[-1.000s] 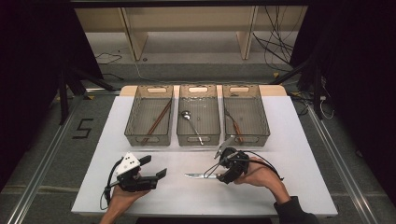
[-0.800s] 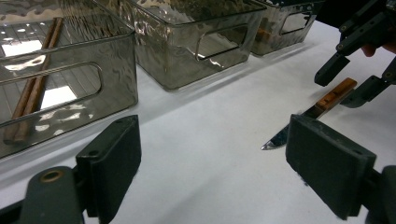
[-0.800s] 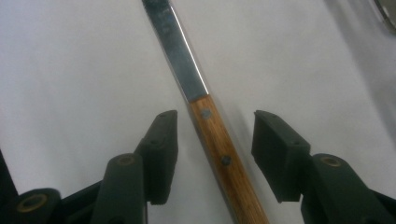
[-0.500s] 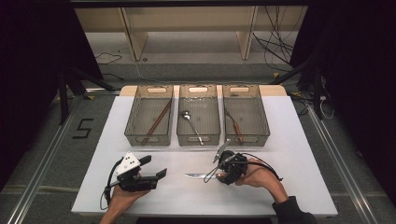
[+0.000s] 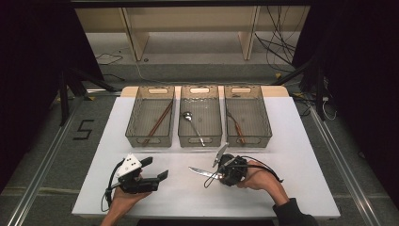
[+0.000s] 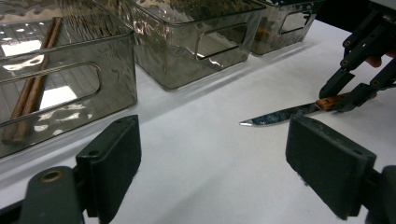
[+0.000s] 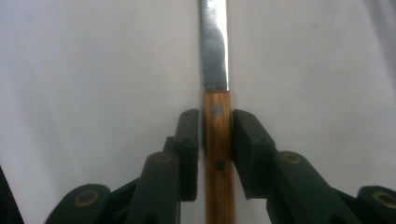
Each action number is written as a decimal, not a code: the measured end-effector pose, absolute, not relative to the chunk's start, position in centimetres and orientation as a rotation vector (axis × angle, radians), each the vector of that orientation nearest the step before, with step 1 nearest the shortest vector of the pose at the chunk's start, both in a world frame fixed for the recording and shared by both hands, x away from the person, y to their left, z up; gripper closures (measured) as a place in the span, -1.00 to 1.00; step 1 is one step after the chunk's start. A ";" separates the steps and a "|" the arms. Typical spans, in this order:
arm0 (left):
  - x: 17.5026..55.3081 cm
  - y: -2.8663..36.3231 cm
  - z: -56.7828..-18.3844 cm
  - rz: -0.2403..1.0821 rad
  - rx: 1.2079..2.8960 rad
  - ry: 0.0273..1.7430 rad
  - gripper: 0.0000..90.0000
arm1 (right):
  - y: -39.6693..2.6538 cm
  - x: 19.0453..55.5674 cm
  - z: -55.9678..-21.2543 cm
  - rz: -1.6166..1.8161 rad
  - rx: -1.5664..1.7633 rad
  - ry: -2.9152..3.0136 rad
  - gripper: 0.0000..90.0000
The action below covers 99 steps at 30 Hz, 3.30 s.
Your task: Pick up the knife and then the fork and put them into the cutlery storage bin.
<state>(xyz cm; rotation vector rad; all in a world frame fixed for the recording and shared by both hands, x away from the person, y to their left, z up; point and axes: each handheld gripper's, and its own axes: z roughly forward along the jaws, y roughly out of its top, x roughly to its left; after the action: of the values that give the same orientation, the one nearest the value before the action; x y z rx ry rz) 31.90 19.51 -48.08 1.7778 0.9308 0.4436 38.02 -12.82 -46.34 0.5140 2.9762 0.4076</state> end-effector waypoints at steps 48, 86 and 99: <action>31.9 19.6 -48.1 0.446 1.778 0.931 -0.60 | -16.3 38.7 -41.4 0.776 0.693 2.718 0.72; 32.0 19.6 -48.1 0.450 1.777 0.932 -0.60 | -20.7 44.5 -37.5 0.966 1.077 2.404 0.72; 32.0 19.6 -48.1 0.448 1.772 0.934 -0.60 | -20.9 47.7 -36.6 0.926 1.171 2.351 0.72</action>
<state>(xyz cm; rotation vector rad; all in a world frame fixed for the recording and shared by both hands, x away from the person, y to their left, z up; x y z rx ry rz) 31.97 19.64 -48.10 1.7723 0.9338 0.4485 47.74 -20.87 -36.63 1.1708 2.3507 0.9262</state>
